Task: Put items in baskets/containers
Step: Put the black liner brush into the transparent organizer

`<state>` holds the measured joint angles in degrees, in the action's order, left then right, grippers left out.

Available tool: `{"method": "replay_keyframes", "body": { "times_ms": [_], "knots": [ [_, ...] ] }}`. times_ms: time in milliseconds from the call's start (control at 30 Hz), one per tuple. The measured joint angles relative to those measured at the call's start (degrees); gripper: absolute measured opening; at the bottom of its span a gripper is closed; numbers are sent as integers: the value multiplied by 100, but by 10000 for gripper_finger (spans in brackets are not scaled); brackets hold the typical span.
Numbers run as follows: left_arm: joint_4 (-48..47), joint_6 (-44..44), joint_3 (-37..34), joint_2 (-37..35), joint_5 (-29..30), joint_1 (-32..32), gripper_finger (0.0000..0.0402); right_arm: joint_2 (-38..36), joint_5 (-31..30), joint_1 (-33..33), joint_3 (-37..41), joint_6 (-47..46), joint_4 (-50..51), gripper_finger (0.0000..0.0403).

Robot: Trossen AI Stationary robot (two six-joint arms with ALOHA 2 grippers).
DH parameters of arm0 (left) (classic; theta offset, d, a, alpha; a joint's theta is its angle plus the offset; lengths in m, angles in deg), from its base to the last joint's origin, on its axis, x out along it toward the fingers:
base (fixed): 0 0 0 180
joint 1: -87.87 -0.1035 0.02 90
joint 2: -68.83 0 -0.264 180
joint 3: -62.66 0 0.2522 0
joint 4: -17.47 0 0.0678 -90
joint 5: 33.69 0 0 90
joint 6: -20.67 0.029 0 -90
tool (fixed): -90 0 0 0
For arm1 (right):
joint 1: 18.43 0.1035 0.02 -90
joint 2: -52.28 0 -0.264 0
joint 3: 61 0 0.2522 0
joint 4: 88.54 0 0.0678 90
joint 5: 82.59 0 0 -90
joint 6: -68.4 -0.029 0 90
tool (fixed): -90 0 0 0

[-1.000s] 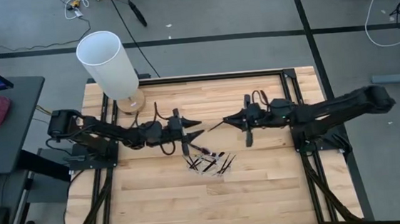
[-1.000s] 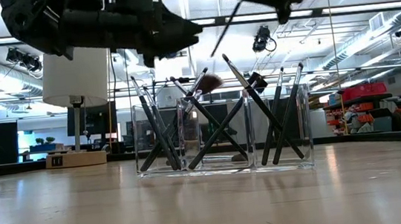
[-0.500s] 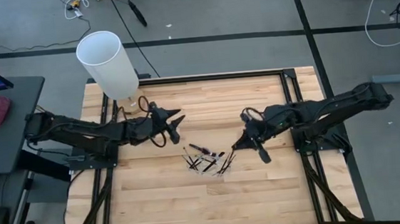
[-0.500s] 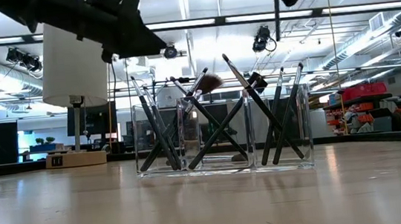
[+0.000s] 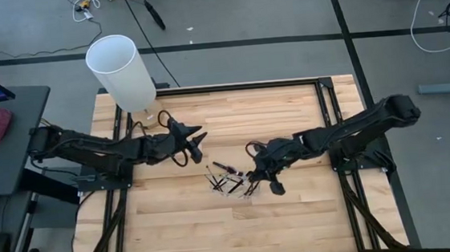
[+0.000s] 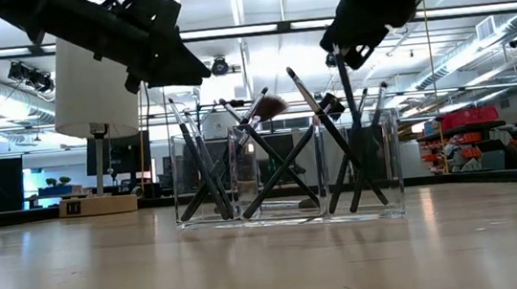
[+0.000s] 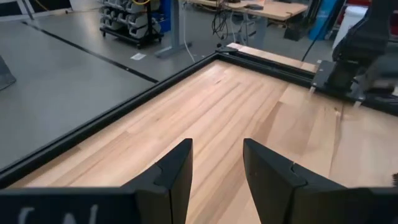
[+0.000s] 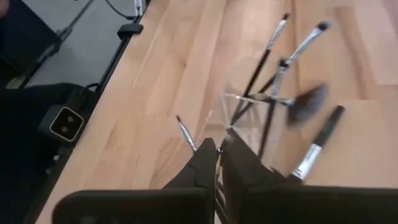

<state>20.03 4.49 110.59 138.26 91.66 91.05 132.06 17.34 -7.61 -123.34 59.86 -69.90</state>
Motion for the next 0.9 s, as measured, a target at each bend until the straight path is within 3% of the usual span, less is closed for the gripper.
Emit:
{"method": "replay_keyframes", "body": {
  "times_ms": [567, 900],
  "knots": [
    [4, 24, 0, -2, 0, 72, 144, 261, -206, 423, 154, -2, -590, 19],
    [4, 23, 0, 0, 0, 98, 144, 171, -646, 414, 426, -168, -770, 92]
  ]
}}
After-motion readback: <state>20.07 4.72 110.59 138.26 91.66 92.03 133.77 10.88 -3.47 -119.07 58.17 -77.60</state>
